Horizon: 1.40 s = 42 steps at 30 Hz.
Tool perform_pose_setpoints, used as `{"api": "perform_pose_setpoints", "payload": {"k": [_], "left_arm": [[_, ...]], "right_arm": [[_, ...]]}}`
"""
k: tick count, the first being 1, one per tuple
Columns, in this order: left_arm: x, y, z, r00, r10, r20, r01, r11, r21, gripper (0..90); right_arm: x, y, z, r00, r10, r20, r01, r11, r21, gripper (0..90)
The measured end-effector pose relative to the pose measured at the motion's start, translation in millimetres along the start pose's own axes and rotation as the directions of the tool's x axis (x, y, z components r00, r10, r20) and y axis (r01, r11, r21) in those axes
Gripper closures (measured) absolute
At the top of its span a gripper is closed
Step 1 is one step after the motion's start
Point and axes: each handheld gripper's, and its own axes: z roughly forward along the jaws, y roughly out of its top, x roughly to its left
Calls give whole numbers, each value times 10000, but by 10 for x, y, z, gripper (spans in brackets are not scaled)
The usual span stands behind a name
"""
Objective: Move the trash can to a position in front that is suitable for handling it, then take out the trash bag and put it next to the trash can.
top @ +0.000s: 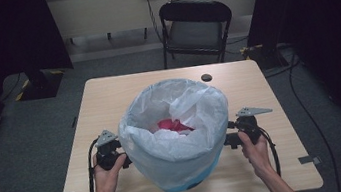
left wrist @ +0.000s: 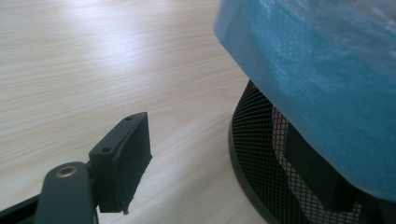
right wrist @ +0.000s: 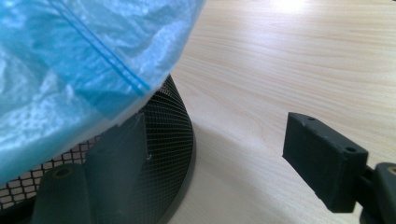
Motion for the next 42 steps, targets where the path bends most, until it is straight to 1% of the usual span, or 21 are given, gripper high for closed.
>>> {"api": "perform_pose_setpoints", "payload": {"k": [2, 4, 6, 8, 10, 12, 15, 16, 18, 22, 24, 25, 28, 29, 31, 32, 34, 36, 38, 39, 42], "left_arm": [[15, 5, -25, 10000, -4, 31, 4, 10000, -6, 206], [52, 16, -74, 10000, 63, 56, -63, 10000, -38, 206], [124, 37, -133, 10000, -83, 32, 83, 9998, -195, 206], [162, 68, -170, 9999, -77, -91, 75, 9997, -249, 206], [174, 85, -188, 9998, -197, -46, 195, 9989, -418, 207], [197, 150, -227, 9994, -24, -344, 8, 9989, -477, 211], [237, 173, -245, 9994, -200, -291, 185, 9986, -492, 214], [277, 172, -268, 9993, -251, -293, 237, 9986, -480, 291], [299, 163, -277, 9992, -212, -328, 199, 9991, -373, 291], [406, 97, -322, 9979, -207, -612, 206, 9998, -26, 306], [459, 78, -367, 9977, -314, -594, 306, 9994, -153, 367], [499, 97, -415, 9973, -552, -477, 533, 9978, -396, 372], [507, 142, -476, 9975, -463, -538, 431, 9973, -597, 450], [489, 207, -544, 9962, -467, -735, 403, 9955, -852, 461], [468, 246, -575, 9970, -308, -707, 245, 9957, -888, 461], [449, 287, -609, 9987, -221, -469, 177, 9955, -935, 461], [363, 414, -721, 9998, -151, -95, 136, 9895, -1438, 461], [333, 459, -748, 9999, -138, -35, 131, 9888, -1485, 463], [280, 551, -775, 10000, 75, -50, -82, 9891, -1472, 470], [239, 630, -781, 9999, 109, 127, -89, 9894, -1449, 471], [199, 704, -783, 9998, 193, 89, -178, 9895, -1432, 479]], "right_arm": [[-6, -1, -5, 10000, -7, 42, 7, 10000, 65, 204], [-59, -15, -5, 10000, -69, 60, 66, 9987, 506, 195], [-115, -7, -28, 9999, 86, 55, -88, 9990, 440, 206], [-163, 15, -59, 9996, 217, 192, -221, 9995, 210, 213], [-183, 34, -72, 9994, 304, 171, -307, 9993, 203, 216], [-200, 95, -128, 9994, 267, 240, -267, 9996, -9, 270], [-202, 140, -171, 9993, 195, 320, -190, 9997, -149, 303], [-210, 164, -209, 9992, 78, 390, -70, 9998, -202, 355], [-225, 164, -228, 9993, 164, 330, -156, 9996, -247, 362], [-275, 157, -304, 9985, 228, 490, -218, 9996, -191, 435], [-288, 167, -326, 9988, 274, 416, -263, 9993, -269, 468], [-290, 202, -377, 9989, 283, 383, -264, 9985, -485, 507], [-261, 284, -443, 9996, 206, 199, -189, 9967, -783, 557], [-248, 318, -466, 9998, 145, 155, -130, 9959, -897, 557], [-235, 355, -491, 9999, 98, 65, -91, 9950, -991, 557], [-206, 434, -540, 9998, 167, -117, -180, 9927, -1191, 553], [-187, 514, -581, 9993, 169, -327, -213, 9899, -1398, 553], [-157, 590, -611, 9990, 178, -410, -240, 9874, -1563, 556], [-127, 666, -625, 9977, 86, -671, -197, 9859, -1663, 572], [-106, 704, -628, 9975, 56, -711, -176, 9856, -1680, 587], [-65, 783, -636, 9957, -85, -927, -79, 9847, -1743, 595]]}}
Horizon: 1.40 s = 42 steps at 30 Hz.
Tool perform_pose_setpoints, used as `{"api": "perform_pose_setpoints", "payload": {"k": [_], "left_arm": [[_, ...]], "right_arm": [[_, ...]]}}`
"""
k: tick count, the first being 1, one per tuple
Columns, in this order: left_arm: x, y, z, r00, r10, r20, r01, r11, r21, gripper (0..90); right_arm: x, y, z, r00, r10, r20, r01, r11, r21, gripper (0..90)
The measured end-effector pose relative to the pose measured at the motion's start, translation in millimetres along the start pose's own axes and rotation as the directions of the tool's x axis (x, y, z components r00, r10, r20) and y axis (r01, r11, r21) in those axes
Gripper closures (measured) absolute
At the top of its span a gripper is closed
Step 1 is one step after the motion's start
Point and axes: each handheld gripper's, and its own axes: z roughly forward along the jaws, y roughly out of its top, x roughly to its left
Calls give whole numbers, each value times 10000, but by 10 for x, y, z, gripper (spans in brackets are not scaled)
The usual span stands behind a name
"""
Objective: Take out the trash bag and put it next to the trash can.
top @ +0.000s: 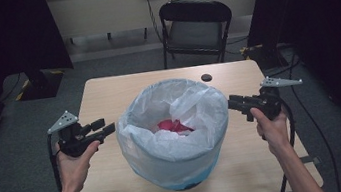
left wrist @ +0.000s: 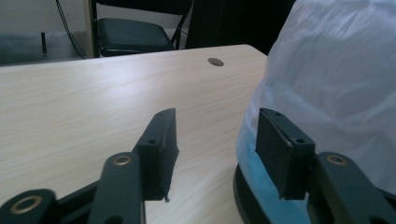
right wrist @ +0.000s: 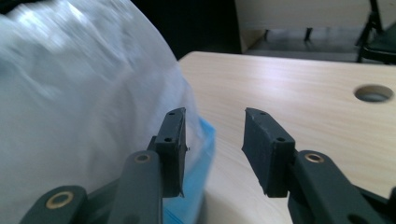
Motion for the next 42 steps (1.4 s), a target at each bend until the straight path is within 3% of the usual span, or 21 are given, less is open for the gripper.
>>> {"api": "perform_pose_setpoints", "payload": {"k": [5, 8, 9, 10, 12, 13, 14, 18, 19, 23, 27, 28, 29, 30, 33, 35, 36, 38, 42], "left_arm": [[-11, 214, -34, 9998, -192, -82, 189, 9989, -420, 473], [-25, 366, -119, 9986, -260, 454, 298, 9958, -866, 464], [-79, 451, -176, 9961, -214, 852, 311, 9929, -1146, 478], [-79, 451, -176, 9961, -214, 852, 311, 9929, -1146, 477], [-224, 514, -224, 9944, 110, 1054, 16, 9929, -1186, 441], [-224, 514, -224, 9944, 110, 1054, 16, 9929, -1186, 430], [-313, 521, -232, 9890, 182, 1469, 7, 9918, -1277, 418], [-453, 519, -197, 9824, 319, 1841, -117, 9939, -1098, 366], [-516, 515, -167, 9744, 390, 2213, -174, 9950, -984, 306], [-583, 507, -131, 9739, 418, 2230, -220, 9957, -904, 243], [-625, 470, -73, 9733, 500, 2242, -355, 9970, -683, 217], [-625, 470, -73, 9733, 500, 2242, -355, 9970, -683, 219], [-633, 464, -62, 9727, 551, 2254, -412, 9970, -657, 223], [-643, 460, -52, 9727, 592, 2244, -469, 9971, -598, 223], [-676, 468, -31, 9722, 670, 2243, -548, 9967, -598, 341], [-713, 489, -21, 9771, 847, 1952, -765, 9959, -492, 391], [-725, 498, -18, 9775, 863, 1923, -787, 9958, -471, 391], [-751, 517, -9, 9787, 860, 1866, -778, 9957, -509, 509], [-766, 528, -10, 9848, 879, 1496, -806, 9953, -539, 576]], "right_arm": [[51, 229, 0, 9999, -132, 34, 133, 9997, -226, 557], [107, 432, -76, 9998, -221, 8, 221, 9974, -684, 470], [129, 478, -99, 9997, -203, -119, 193, 9963, -833, 453], [129, 478, -99, 9997, -203, -119, 193, 9963, -833, 453], [239, 580, -149, 9966, -406, -711, 327, 9935, -1087, 452], [239, 580, -149, 9966, -406, -711, 327, 9935, -1087, 452], [351, 607, -153, 9925, -686, -1008, 582, 9930, -1028, 439], [505, 619, -127, 9853, -1029, -1365, 925, 9925, -805, 401], [586, 617, -101, 9833, -1234, -1334, 1166, 9915, -583, 376], [647, 610, -62, 9845, -1485, -930, 1473, 9889, -199, 367], [682, 559, 23, 9820, -1826, -489, 1856, 9803, 670, 537], [682, 559, 23, 9820, -1826, -489, 1856, 9803, 670, 537], [680, 553, 34, 9819, -1749, -729, 1796, 9817, 630, 630], [680, 553, 34, 9819, -1749, -729, 1796, 9817, 630, 630], [735, 601, 47, 9773, -2115, -132, 2120, 9755, 595, 749], [744, 632, 51, 9761, -2175, 57, 2168, 9746, 558, 796], [744, 632, 51, 9761, -2175, 57, 2168, 9746, 558, 796], [737, 668, 33, 9769, -2138, -21, 2137, 9761, 388, 885], [728, 683, 49, 9798, -1970, -346, 1983, 9794, 375, 895]]}}
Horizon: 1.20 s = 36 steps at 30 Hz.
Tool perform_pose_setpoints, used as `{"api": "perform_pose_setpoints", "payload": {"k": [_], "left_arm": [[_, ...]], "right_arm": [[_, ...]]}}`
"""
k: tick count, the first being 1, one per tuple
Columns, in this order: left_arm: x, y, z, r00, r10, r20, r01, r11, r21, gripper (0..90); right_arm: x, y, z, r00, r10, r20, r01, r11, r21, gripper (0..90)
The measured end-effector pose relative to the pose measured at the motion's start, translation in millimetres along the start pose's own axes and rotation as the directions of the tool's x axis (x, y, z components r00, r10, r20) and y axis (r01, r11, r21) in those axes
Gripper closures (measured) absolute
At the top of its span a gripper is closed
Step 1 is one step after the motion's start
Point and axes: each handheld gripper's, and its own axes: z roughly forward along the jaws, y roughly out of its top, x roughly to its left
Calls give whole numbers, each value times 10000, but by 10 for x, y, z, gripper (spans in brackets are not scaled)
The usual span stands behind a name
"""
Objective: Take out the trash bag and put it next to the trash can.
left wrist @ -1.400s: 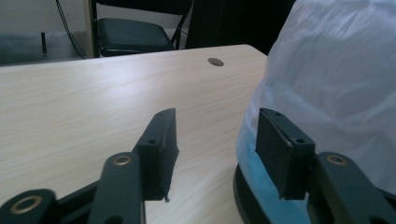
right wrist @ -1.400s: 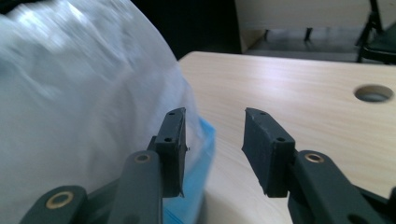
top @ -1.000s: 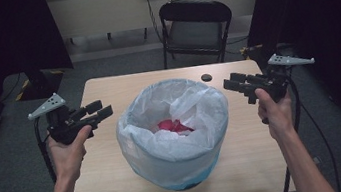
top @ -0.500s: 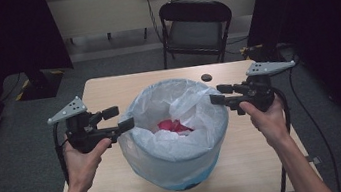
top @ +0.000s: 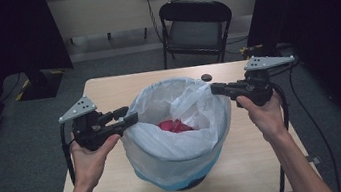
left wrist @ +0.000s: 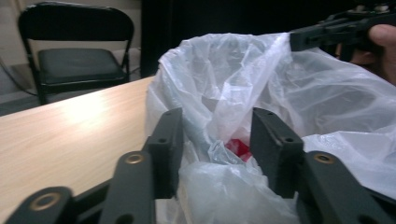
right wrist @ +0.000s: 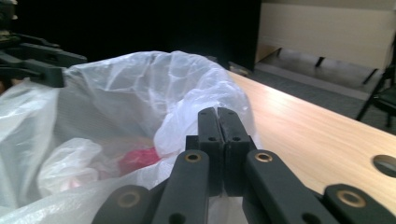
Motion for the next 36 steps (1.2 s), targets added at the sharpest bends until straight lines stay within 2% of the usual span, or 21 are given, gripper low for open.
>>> {"api": "perform_pose_setpoints", "payload": {"k": [4, 5, 7, 9, 10, 12, 14, 15, 16, 17, 19, 20, 21, 24, 26, 28, 31, 33, 34, 35, 36], "left_arm": [[-20, 20, -18, 9994, 100, -331, -102, 9999, -86, 683], [-22, 28, -25, 9990, 181, -400, -185, 9998, -114, 683], [-27, 45, -37, 9978, 327, -573, -336, 9993, -151, 766], [-29, 54, -49, 9970, 414, -660, -434, 9987, -284, 837], [-27, 62, -52, 9978, 485, -453, -501, 9981, -348, 867], [-29, 64, -49, 9976, 540, -422, -554, 9979, -323, 888], [-32, 75, -40, 9976, 607, -346, -618, 9976, -314, 894], [-32, 99, -39, 9987, 497, -86, -501, 9977, -465, 896], [-32, 99, -39, 9987, 497, -86, -501, 9977, -465, 897], [-41, 117, -34, 9988, 498, 6, -497, 9972, -554, 898], [-76, 161, -23, 9982, 574, 173, -562, 9962, -661, 898], [-122, 215, -3, 9975, 574, 410, -541, 9955, -780, 898], [-122, 215, -3, 9975, 574, 410, -541, 9955, -780, 898], [-213, 308, 25, 9950, 735, 673, -666, 9928, -996, 899], [-301, 410, 63, 9912, 713, 1115, -571, 9904, -1258, 899], [-329, 444, 78, 9897, 718, 1242, -551, 9895, -1333, 899], [-460, 597, 127, 9853, 960, 1410, -757, 9868, -1431, 899], [-491, 636, 138, 9844, 1034, 1426, -822, 9857, -1473, 899], [-539, 709, 162, 9806, 1091, 1627, -828, 9836, -1601, 899], [-539, 709, 162, 9806, 1091, 1627, -828, 9836, -1601, 899], [-561, 741, 174, 9797, 1126, 1659, -846, 9823, -1671, 899]], "right_arm": [[-17, 1, 50, 9982, 293, -522, -303, 9994, -178, 899], [-17, 1, 50, 9982, 293, -522, -303, 9994, -178, 899], [-9, 23, 62, 9967, 332, -742, -358, 9988, -344, 900], [2, 32, 64, 9968, 317, -734, -345, 9987, -377, 900], [19, 52, 70, 9965, 289, -790, -322, 9987, -406, 900], [27, 75, 75, 9960, 283, -842, -325, 9983, -482, 900], [38, 94, 87, 9951, 287, -950, -341, 9979, -556, 900], [46, 103, 96, 9948, 278, -980, -336, 9977, -583, 900], [46, 103, 96, 9948, 278, -980, -336, 9977, -583, 900], [63, 124, 112, 9921, 324, -1211, -403, 9971, -638, 900], [76, 138, 119, 9917, 288, -1251, -373, 9971, -661, 900], [107, 166, 128, 9908, 226, -1331, -321, 9970, -699, 900], [107, 166, 128, 9908, 226, -1331, -321, 9970, -699, 900], [147, 204, 129, 9882, 199, -1521, -327, 9961, -822, 900], [184, 247, 126, 9848, 168, -1727, -340, 9947, -971, 900], [210, 284, 120, 9821, 153, -1877, -363, 9934, -1087, 900], [262, 364, 107, 9786, 99, -2056, -362, 9915, -1247, 900], [305, 429, 104, 9739, 12, -2268, -334, 9899, -1380, 900], [331, 461, 103, 9714, -17, -2376, -334, 9891, -1436, 900], [360, 492, 106, 9676, -81, -2523, -304, 9885, -1484, 900], [360, 492, 106, 9676, -81, -2523, -304, 9885, -1484, 900]]}}
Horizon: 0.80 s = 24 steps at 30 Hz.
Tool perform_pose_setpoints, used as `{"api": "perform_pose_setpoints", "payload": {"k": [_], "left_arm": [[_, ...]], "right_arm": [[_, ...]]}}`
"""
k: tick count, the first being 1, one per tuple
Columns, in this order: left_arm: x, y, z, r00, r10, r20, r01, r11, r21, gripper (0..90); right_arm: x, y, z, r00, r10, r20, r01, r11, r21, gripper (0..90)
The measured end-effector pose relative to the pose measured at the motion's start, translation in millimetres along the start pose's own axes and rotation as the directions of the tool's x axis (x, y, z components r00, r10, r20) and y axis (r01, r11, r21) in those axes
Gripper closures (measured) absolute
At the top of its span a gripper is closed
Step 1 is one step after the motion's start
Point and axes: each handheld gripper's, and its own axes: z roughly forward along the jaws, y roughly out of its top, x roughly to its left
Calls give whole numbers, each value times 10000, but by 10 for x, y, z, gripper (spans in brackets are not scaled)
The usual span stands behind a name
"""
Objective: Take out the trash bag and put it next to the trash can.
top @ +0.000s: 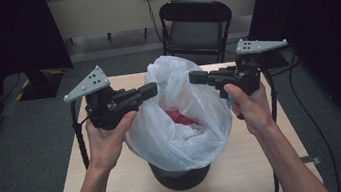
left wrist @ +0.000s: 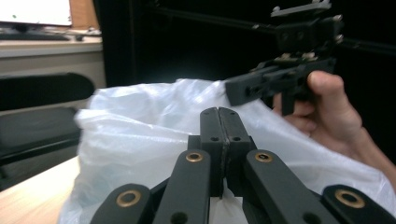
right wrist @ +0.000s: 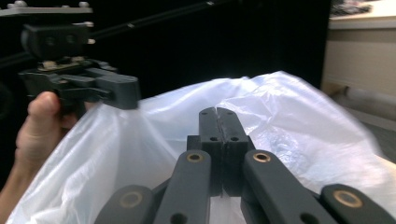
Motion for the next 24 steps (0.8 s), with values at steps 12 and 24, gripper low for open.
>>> {"api": "perform_pose_setpoints", "payload": {"k": [12, 24], "left_arm": [[-8, 24, 286, 9992, -265, 284, 265, 9996, 20, 899], [-50, 67, 441, 9977, -261, 627, 259, 9997, 42, 900]], "right_arm": [[255, -48, 233, 9876, 25, -1572, 75, 9980, 631, 681], [323, -80, 415, 9937, -34, -1124, 186, 9907, 1345, 552]]}}
